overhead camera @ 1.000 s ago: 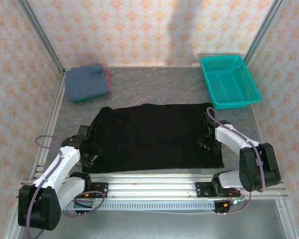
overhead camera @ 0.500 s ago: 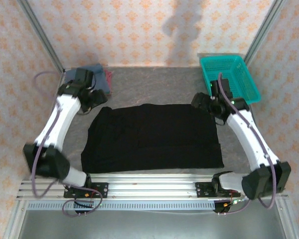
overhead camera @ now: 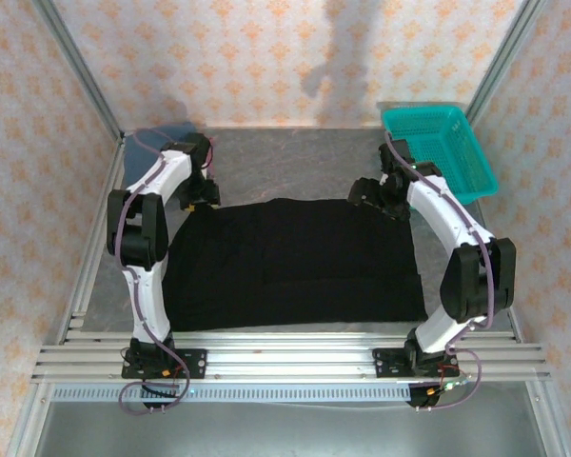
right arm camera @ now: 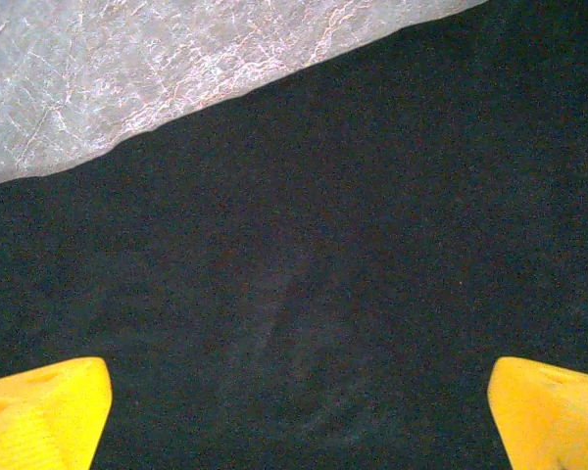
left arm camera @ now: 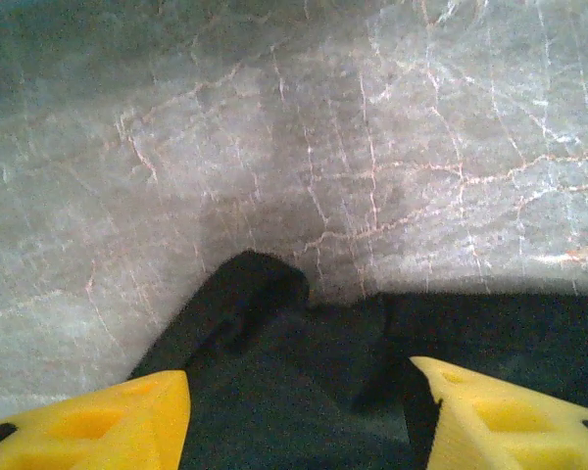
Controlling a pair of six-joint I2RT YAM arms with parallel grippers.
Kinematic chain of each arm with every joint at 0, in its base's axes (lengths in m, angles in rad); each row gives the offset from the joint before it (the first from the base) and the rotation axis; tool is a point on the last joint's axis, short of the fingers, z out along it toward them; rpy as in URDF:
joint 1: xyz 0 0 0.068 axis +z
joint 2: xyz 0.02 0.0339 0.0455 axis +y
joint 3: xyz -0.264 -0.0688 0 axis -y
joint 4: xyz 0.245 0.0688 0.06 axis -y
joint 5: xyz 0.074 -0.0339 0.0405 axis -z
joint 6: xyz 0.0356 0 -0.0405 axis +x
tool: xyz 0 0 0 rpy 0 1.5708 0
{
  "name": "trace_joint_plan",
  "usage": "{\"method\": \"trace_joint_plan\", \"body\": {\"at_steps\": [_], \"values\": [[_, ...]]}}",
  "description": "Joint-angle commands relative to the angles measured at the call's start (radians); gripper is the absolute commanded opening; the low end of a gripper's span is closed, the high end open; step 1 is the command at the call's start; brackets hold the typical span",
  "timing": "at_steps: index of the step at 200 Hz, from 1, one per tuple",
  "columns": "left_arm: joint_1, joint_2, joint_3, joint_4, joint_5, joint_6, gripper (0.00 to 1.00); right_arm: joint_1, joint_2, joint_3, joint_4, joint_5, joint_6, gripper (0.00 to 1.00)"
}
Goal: Fold and stack the t-shirts
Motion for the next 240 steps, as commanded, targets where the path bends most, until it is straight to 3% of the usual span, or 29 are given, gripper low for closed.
{"method": "trace_joint_plan", "body": {"at_steps": [1,44,68,83,140,174,201,240], "values": [[0.01,0.038,0.02,0.0,-0.046,0.026,0.59,-0.004,0.014,-0.014,0.008,-0.003,-0.005,0.99],[0.01,0.053,-0.013,0.006,0.001,0.032,0.5,-0.006,0.051,-0.008,0.012,0.055,-0.008,0.99],[0.01,0.021,-0.045,0.028,0.056,0.046,0.14,-0.026,0.106,0.015,-0.007,0.114,0.018,0.99],[0.007,-0.046,-0.081,0.059,0.096,0.042,0.0,-0.037,0.127,0.024,0.004,0.134,0.041,0.99],[-0.022,-0.438,-0.325,0.12,0.033,0.078,0.0,-0.044,0.147,0.007,0.088,0.093,0.079,0.98],[-0.184,-0.641,-0.492,0.095,-0.02,0.096,0.0,-0.044,0.14,0.0,0.088,0.099,0.083,0.98],[-0.312,-0.786,-0.663,0.054,-0.051,-0.004,0.0,-0.044,0.116,-0.02,0.083,0.1,0.095,0.98],[-0.587,-0.935,-0.868,0.043,-0.052,-0.204,0.0,-0.044,0.083,-0.089,0.103,0.072,0.118,0.98]]}}
